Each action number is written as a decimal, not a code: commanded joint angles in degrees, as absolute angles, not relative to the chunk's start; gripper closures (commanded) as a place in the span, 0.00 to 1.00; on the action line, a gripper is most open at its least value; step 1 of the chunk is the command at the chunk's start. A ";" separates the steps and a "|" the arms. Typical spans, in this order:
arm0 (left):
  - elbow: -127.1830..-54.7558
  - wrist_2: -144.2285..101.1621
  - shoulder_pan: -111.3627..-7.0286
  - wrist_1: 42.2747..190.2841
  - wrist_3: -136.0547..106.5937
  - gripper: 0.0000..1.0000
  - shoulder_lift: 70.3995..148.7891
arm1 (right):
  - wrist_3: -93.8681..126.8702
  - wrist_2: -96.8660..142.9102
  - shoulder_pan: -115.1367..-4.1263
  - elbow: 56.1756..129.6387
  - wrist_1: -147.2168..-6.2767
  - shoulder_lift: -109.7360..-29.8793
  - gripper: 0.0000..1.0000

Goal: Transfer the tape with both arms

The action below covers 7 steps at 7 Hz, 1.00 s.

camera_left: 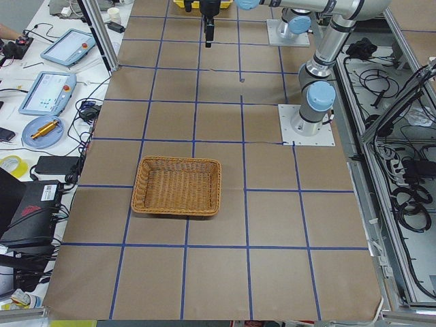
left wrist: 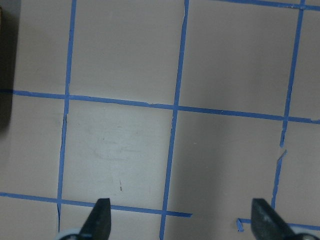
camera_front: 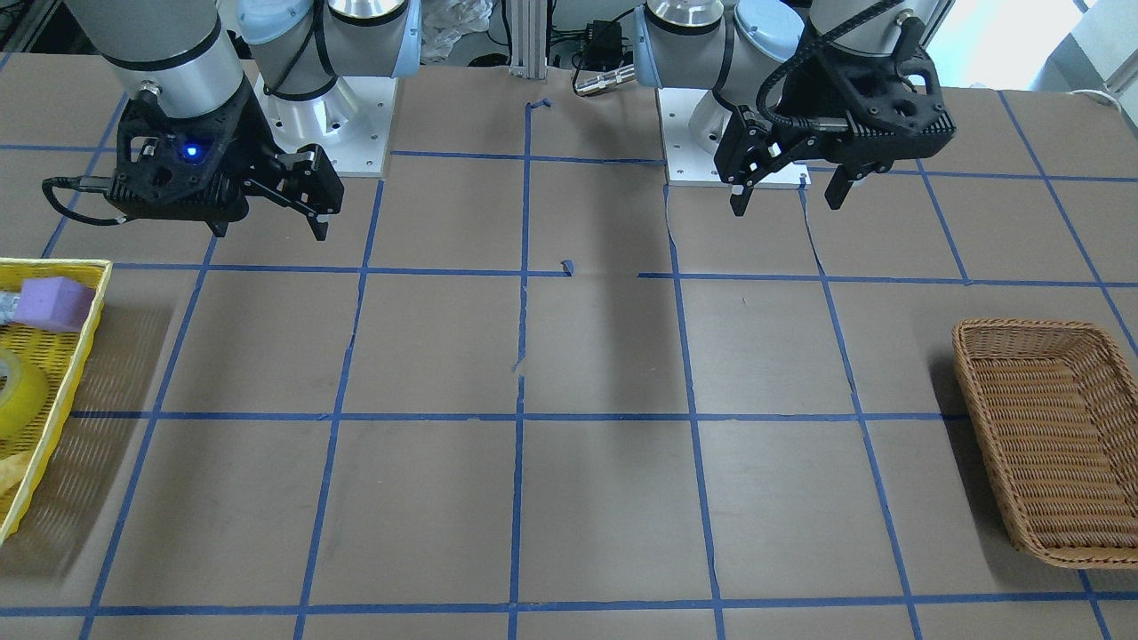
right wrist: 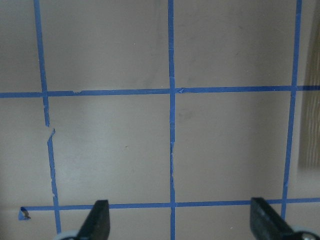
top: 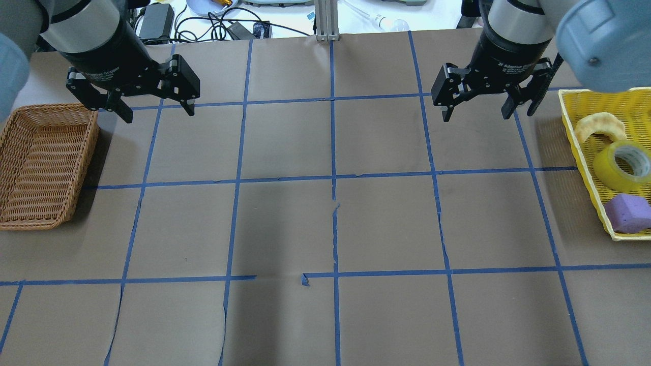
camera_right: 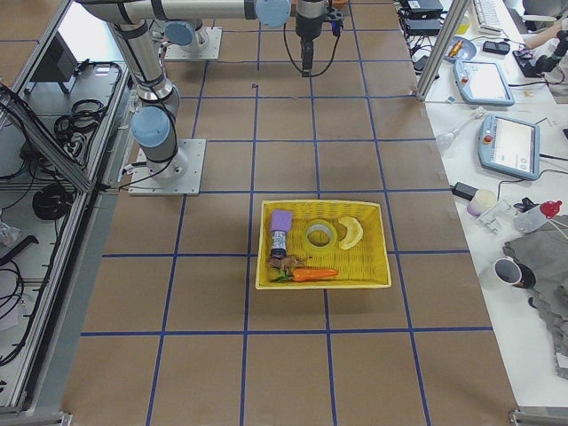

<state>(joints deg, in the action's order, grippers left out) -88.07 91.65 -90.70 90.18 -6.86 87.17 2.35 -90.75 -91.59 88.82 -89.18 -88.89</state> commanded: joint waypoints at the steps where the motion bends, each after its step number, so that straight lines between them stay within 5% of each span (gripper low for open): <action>1: -88.07 91.58 -90.70 90.18 -6.86 0.00 87.10 | 2.72 -90.44 -92.02 88.77 -89.21 -88.86 0.00; 4: -88.07 91.58 -90.79 90.26 -6.86 0.00 87.10 | -3.65 -90.61 -87.39 88.33 -90.44 -87.72 0.00; 7: -88.07 91.58 -90.79 90.26 -6.86 0.00 87.01 | -29.45 -91.05 -67.05 88.59 -91.32 -85.53 0.00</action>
<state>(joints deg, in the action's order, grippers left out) -88.07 91.58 -90.79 90.26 -6.86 87.08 -18.63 -90.82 -75.89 88.39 -90.94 -86.50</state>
